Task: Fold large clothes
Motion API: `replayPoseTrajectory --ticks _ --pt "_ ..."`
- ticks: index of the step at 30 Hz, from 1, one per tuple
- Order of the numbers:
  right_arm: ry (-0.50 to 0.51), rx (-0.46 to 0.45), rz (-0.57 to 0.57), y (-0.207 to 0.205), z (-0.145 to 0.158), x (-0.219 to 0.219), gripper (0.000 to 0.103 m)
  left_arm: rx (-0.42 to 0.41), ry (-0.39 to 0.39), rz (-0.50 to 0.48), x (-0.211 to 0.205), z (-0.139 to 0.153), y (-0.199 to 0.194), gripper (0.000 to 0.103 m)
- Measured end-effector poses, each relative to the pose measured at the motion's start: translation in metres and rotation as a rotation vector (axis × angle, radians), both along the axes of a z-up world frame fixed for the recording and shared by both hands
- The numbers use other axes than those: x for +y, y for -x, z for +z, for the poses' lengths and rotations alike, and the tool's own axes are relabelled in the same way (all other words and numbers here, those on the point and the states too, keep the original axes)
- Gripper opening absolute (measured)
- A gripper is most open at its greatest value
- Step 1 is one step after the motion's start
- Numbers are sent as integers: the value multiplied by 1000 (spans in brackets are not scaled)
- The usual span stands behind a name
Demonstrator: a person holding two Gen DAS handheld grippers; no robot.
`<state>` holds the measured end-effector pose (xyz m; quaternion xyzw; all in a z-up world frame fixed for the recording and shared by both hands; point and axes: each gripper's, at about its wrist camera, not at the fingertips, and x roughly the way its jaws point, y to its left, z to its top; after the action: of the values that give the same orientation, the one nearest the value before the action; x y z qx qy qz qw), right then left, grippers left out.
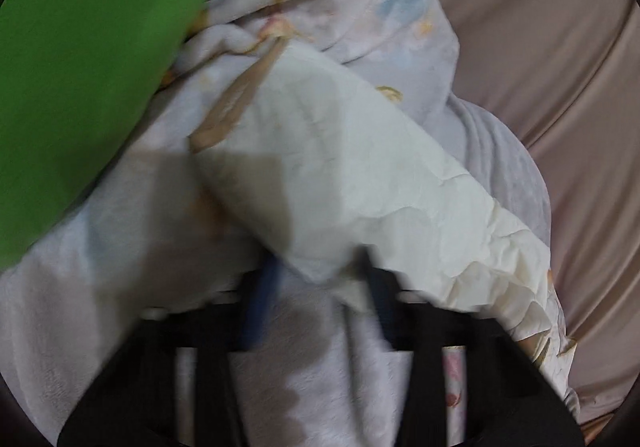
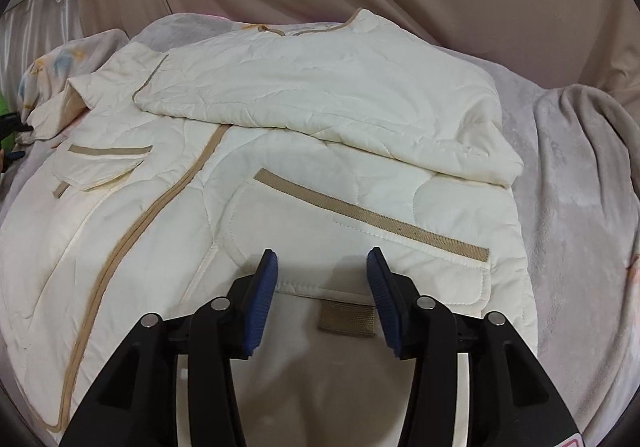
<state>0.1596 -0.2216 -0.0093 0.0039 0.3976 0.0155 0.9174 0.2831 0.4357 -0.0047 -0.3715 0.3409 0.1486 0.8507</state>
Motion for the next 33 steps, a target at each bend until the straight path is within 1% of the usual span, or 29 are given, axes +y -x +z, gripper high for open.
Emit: replayPoseTrajectory --ticks 1,2,3,6,7,9,10,12,14,15,17,18,20,21,22,23,24,25,26,27,29,30,31,33 --pt "-11 -1 -5 0 -1 -2 52 -15 -27 -10 -6 10 -5 11" --pt "-18 -1 -6 0 -1 -3 52 -42 -59 -18 -8 20 -9 8" --pt "-20 -5 -8 1 -1 -3 52 -73 -106 -33 -18 37 -12 7" --pt "-4 -16 -12 1 -2 0 52 -203 -269 -131 -83 114 -23 5" --pt "0 -18 -12 0 -2 1 53 -238 -309 -168 -106 135 -27 5" --pt "-6 -20 -15 0 -3 0 53 -325 -394 -265 -165 179 -33 5" --pt "-14 -21 -15 0 -3 -1 53 -372 -447 -336 -208 202 -35 5" --pt "-31 -21 -15 0 -3 -3 53 -447 -515 -461 -281 230 -38 5" --pt "-45 -21 -15 0 -3 -4 53 -511 -563 -618 -373 246 -44 5" --pt "-48 -22 -16 0 -4 -5 53 -523 -573 -672 -404 246 -46 5" --pt "-55 -24 -19 0 -4 -4 54 -523 -591 -809 -487 234 -50 5" --pt "-60 -25 -19 0 -4 -5 54 -511 -604 -853 -515 223 -53 6" --pt "-75 -28 -19 0 -5 -6 55 -465 -650 -927 -577 186 -58 9" --pt "-86 -30 -18 1 -5 -7 57 -420 -680 -965 -607 159 -64 21" --pt "-97 -33 -18 1 -5 -8 58 -382 -701 -984 -623 136 -65 47" --pt "-108 -34 -18 2 -5 -10 59 -353 -718 -994 -635 116 -64 55" --pt "-124 -37 -15 2 -5 -12 62 -336 -728 -1002 -640 97 -61 59" --pt "-137 -40 -12 3 -5 -13 65 -316 -732 -1008 -641 79 -63 59" --pt "-149 -44 -8 4 -5 -14 67 -297 -717 -1015 -632 68 -63 59" --pt "-158 -48 -6 5 -4 -15 68 -279 -680 -1020 -615 61 -62 60" --pt "-177 -57 -10 6 -3 -18 69 -245 -573 -1000 -573 53 -61 66" --pt "-185 -60 -15 7 -1 -20 69 -233 -535 -973 -547 50 -60 70" --pt "-200 -62 -20 6 3 -24 69 -221 -514 -941 -521 47 -58 74" --pt "-232 -75 -28 5 13 -34 69 -183 -496 -881 -475 35 -55 75"
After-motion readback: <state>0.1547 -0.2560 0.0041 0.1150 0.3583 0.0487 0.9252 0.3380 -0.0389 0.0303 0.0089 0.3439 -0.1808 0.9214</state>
